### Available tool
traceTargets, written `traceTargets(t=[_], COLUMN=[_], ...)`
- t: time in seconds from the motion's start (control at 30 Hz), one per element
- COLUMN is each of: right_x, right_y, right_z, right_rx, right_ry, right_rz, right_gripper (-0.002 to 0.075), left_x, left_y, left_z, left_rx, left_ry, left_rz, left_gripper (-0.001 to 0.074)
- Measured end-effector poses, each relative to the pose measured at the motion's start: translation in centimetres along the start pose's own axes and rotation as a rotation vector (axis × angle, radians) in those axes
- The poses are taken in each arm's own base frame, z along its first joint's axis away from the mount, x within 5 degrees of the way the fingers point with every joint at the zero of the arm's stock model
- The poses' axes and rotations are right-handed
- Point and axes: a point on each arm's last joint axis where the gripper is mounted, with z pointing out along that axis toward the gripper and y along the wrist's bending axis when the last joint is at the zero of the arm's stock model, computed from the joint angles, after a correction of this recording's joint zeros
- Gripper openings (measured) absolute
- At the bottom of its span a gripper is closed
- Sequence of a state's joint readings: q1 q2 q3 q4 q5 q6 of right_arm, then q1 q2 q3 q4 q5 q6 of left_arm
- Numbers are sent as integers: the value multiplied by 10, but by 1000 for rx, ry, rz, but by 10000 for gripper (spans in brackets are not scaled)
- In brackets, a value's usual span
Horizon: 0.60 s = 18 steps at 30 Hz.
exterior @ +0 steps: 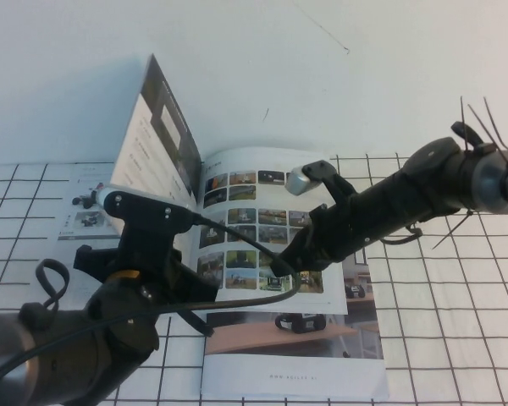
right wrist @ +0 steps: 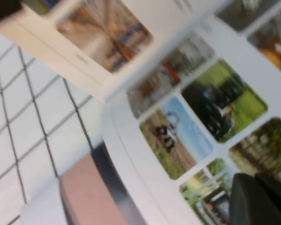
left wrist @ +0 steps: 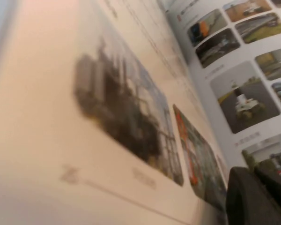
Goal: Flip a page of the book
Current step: Open the closed book
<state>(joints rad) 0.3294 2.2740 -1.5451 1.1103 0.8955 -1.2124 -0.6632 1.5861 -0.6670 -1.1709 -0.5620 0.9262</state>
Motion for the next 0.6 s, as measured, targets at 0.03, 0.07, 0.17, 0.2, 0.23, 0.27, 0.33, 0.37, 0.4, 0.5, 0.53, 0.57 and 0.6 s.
traceTargets(t=[0.03, 0.07, 0.17, 0.2, 0.23, 0.27, 0.33, 0.37, 0.4, 0.5, 0.53, 0.57, 0.6], right_x=[4, 7, 10, 10, 10, 10, 10, 10, 10, 10, 10, 10, 10], right_y=[-4, -6, -8, -8, -8, -8, -7, -7, -7, -6, -6, -6, -6], right_z=[4, 7, 10, 10, 10, 11, 11, 11, 11, 11, 11, 11, 11], right_rx=[-4, -5, -8, -8, -8, -11, -19, -21, -23, -27, -27, -27, -27], right_ry=[10, 16, 23, 23, 23, 25, 28, 28, 29, 31, 31, 31, 31], right_rz=[16, 25, 36, 36, 36, 34, 34, 35, 36, 35, 35, 35, 35], right_gripper=[1, 1, 1, 1, 0, 0, 0, 0, 0, 0, 0, 0, 0], left_x=[2, 3, 8, 10, 12, 15, 20, 24, 27, 36, 38, 40, 41], left_y=[1, 3, 6, 7, 8, 8, 7, 7, 6, 4, 4, 4, 3], left_z=[1, 1, 4, 5, 7, 8, 12, 15, 17, 24, 25, 26, 27], left_rx=[-18, -35, -88, -104, -118, -130, -138, -142, -144, -150, -151, -152, -151], left_ry=[11, 22, 56, 66, 77, 89, 112, 127, 137, 169, 178, 182, 186], left_rz=[5, 8, 23, 35, 48, 54, 71, 81, 89, 108, 114, 115, 116], left_gripper=[-3, -3, -3, -3, -3, -3, -3, -3, -3, -3, -3, -3, -3])
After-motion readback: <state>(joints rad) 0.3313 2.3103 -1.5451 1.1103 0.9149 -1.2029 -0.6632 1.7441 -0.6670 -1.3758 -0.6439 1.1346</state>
